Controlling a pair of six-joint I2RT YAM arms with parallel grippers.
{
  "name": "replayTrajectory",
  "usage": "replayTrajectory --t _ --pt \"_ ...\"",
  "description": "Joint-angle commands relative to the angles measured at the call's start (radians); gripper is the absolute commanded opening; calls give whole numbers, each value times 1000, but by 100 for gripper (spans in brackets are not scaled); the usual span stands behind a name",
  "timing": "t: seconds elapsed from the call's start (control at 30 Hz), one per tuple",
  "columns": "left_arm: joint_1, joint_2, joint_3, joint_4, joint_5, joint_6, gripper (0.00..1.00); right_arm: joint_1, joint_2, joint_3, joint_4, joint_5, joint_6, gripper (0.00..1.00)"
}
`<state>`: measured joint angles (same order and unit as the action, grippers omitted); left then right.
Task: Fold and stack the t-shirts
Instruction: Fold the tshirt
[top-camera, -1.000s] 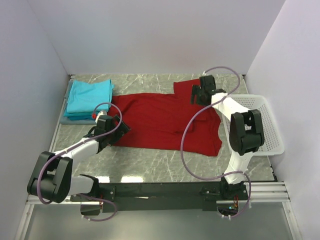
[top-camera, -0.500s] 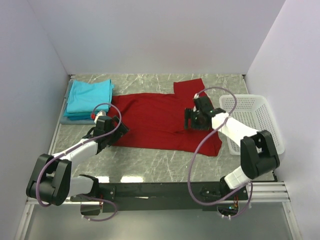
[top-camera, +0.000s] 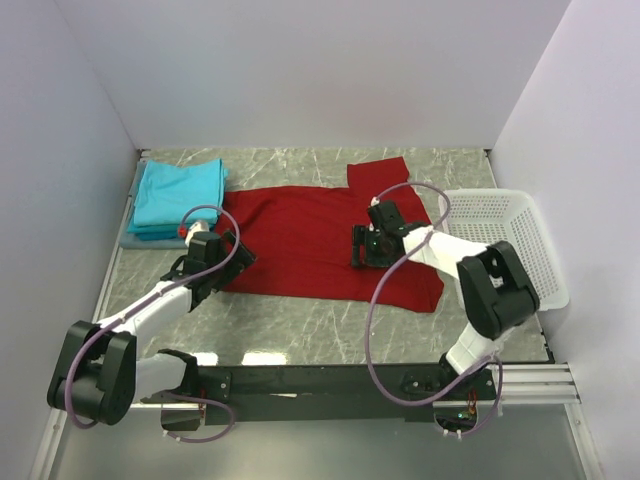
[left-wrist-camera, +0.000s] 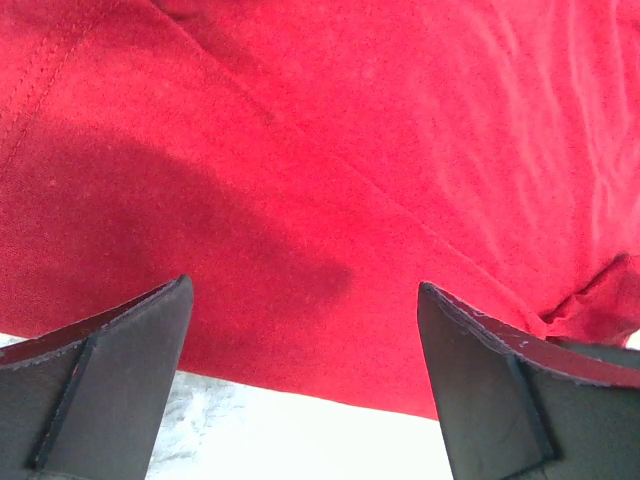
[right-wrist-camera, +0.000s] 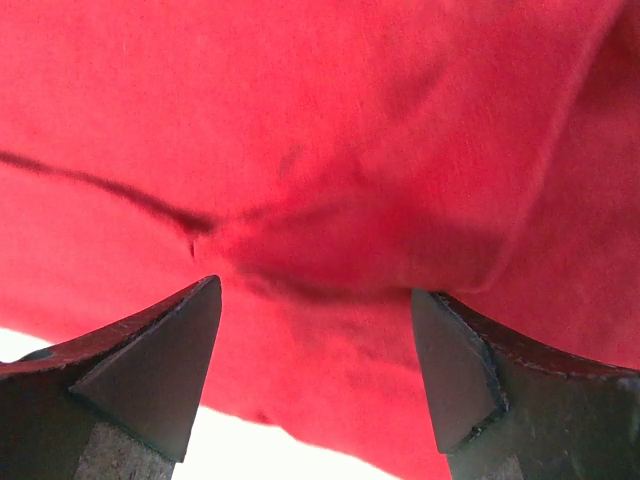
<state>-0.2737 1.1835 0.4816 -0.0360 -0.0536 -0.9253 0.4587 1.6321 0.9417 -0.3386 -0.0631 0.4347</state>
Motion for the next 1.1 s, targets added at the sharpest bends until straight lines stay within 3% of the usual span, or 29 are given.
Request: replayTrajectory --t 0.0,0.3,0.43,0.63,0.77,0.87,1.07 --pt "4 -27 8 -2 -17 20 99 6 57 86 81 11 21 83" --pt "4 -44 43 -53 -11 29 99 44 227 469 26 34 48 82" --pt "4 -84 57 -76 -22 37 99 49 230 514 7 34 49 82" --pt "4 -91 74 -29 6 42 99 46 59 326 -36 149 53 83" --pt "4 4 100 36 34 51 100 37 -93 146 -74 192 61 84" --pt "4 83 104 125 46 49 100 35 -147 50 -82 195 47 85" --pt "4 162 78 150 63 33 99 47 -146 -47 -59 152 39 84"
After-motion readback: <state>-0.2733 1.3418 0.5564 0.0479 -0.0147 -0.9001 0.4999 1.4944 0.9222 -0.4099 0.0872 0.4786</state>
